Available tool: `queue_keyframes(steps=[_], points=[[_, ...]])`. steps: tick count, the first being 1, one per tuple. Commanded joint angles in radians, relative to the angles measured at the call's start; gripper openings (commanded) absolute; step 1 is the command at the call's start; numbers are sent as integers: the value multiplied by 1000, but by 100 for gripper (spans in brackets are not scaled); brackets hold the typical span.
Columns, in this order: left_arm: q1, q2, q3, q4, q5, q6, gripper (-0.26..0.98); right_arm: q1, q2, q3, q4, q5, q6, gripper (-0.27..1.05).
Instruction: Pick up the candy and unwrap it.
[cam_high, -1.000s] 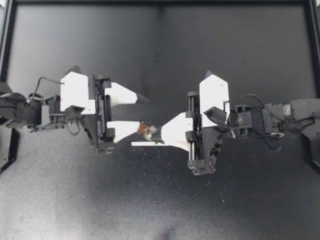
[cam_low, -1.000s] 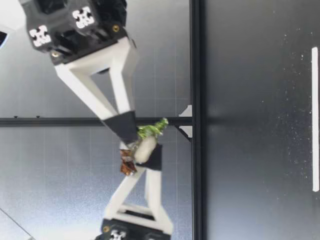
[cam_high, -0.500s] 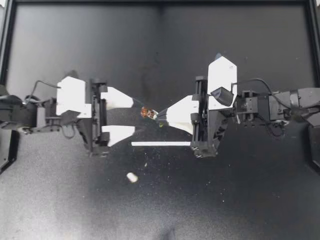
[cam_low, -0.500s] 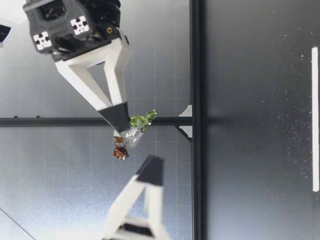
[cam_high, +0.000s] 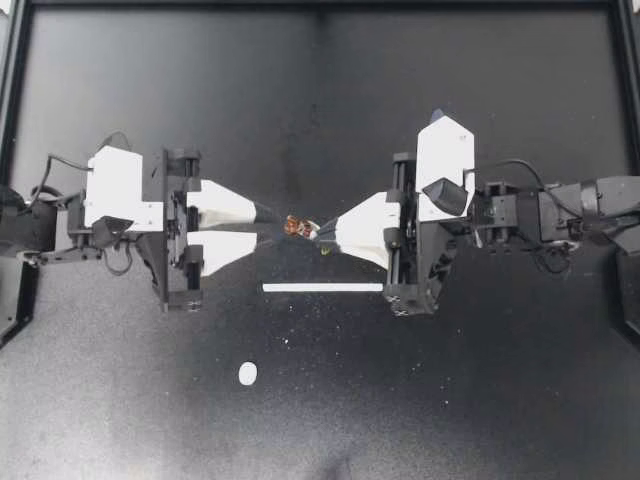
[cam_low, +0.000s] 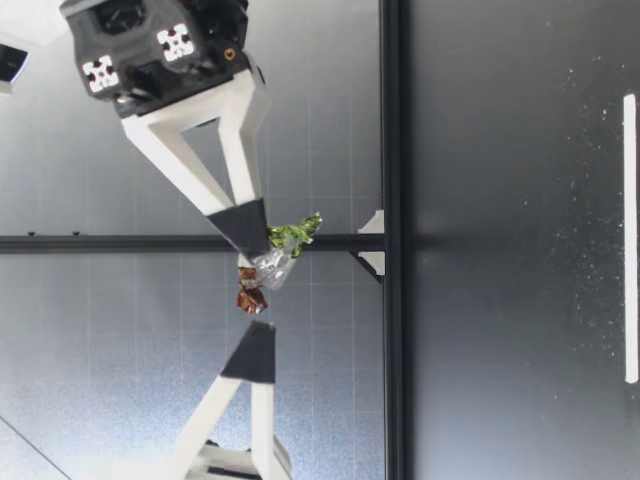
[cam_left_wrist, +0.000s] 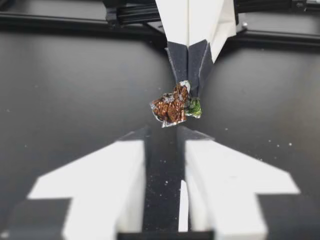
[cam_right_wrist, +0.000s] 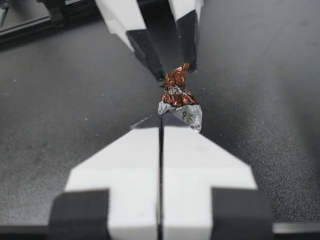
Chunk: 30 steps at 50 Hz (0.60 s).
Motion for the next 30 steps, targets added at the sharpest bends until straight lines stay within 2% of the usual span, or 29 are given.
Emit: queue_keyframes(steps=[1, 8, 19, 30], points=[[-3, -20, -9, 3, -9, 2, 2, -6, -28, -9, -14, -5, -2, -12], [-2, -23, -9, 2, -9, 2, -1, -8, -28, -9, -20, -5, -2, 5], [-2, -25, -8, 3, -8, 2, -1, -8, -32, 3, -21, -11, -3, 44], [-2, -32, -2, 3, -6, 5, -1, -6, -57, 29, -21, -14, -3, 45]])
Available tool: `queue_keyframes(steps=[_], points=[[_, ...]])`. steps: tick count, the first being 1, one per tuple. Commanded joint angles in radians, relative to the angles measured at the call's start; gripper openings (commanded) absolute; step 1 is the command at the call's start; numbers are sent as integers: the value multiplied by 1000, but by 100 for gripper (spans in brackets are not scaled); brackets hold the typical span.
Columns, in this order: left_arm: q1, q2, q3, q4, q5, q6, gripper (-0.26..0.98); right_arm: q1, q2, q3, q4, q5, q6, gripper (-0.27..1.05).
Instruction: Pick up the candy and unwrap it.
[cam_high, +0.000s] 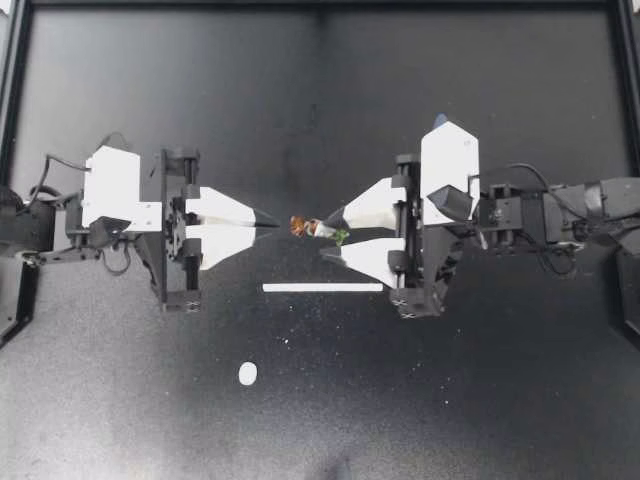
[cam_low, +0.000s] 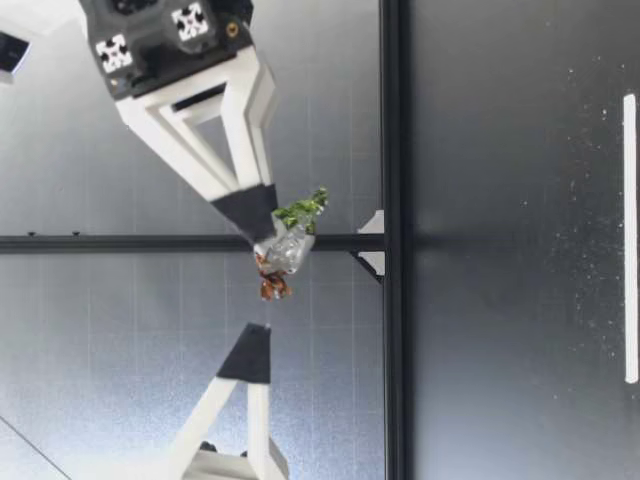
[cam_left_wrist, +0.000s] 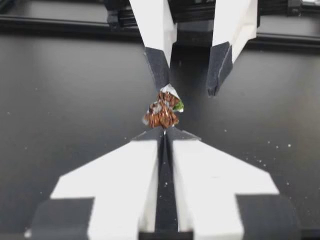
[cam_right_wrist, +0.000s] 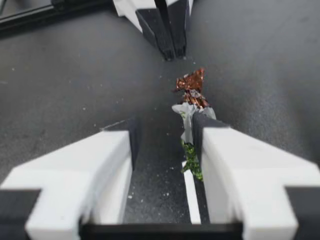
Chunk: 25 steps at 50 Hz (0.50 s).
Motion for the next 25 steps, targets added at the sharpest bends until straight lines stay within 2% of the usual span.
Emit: queue_keyframes(steps=[1, 13, 20, 25], points=[[-2, -25, -5, 2, -8, 3, -1, -6, -41, 3, -2, -14, -2, 45], [-3, -44, 2, 9, -9, 6, -1, -8, -71, 51, -2, -38, -2, 45], [-20, -40, -20, 72, -26, 6, -1, -17, -31, 31, -2, -31, -34, 45], [-20, -37, -23, 78, -29, 8, -1, -32, -17, 25, -2, -5, -98, 45]])
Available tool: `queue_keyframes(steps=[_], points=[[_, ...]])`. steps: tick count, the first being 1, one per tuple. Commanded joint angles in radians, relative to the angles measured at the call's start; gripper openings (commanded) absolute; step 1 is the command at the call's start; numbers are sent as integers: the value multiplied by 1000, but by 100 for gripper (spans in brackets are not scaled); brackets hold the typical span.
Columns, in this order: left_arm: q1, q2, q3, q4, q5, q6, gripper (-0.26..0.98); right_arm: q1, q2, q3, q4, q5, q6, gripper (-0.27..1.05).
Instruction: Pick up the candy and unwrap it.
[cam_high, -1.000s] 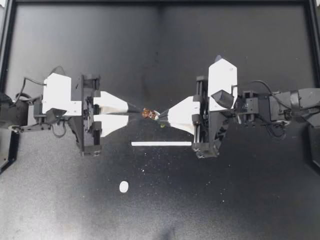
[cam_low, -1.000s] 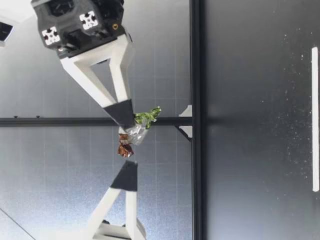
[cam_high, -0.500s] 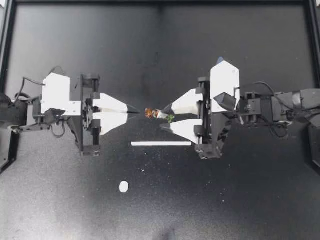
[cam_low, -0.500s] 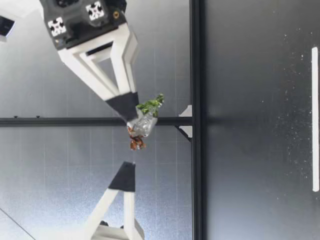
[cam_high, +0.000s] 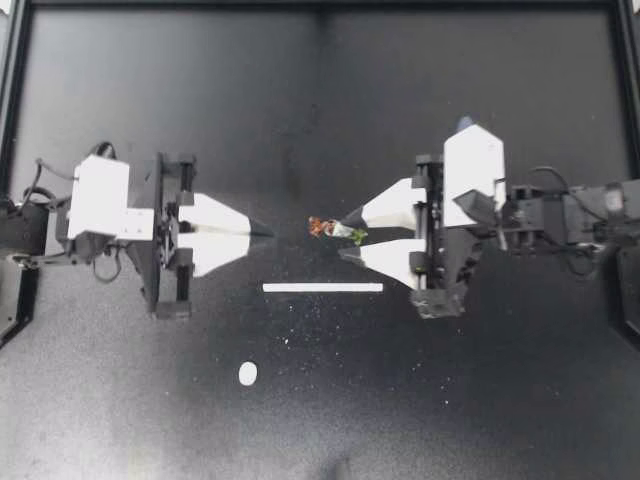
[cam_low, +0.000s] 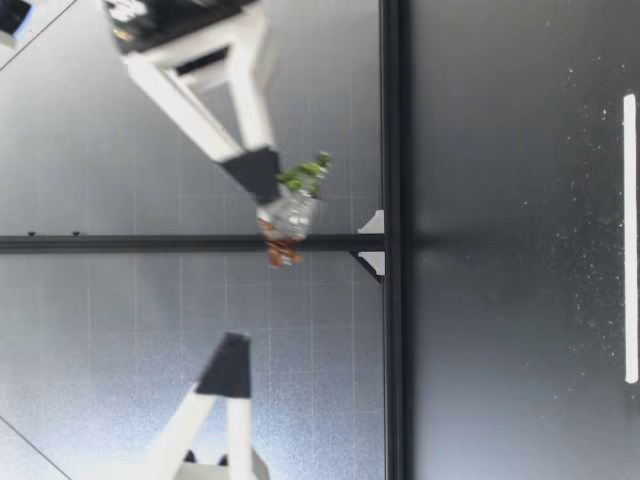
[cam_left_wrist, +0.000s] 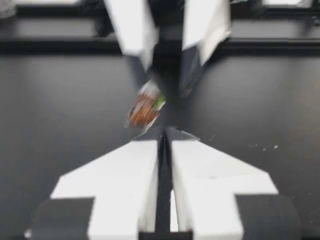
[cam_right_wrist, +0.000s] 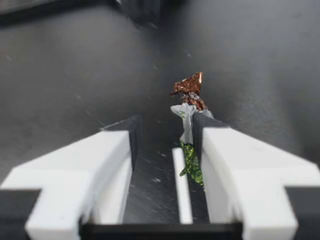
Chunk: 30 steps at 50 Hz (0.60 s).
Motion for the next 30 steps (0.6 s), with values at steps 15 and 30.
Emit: queue_keyframes(steps=[15, 30], points=[[-2, -17, -15, 6, -12, -14, -1, -23, -12, -38, 0, 14, -98, 45], [0, -17, -6, 6, 3, -3, -1, -20, -21, -37, 2, 9, -92, 45]])
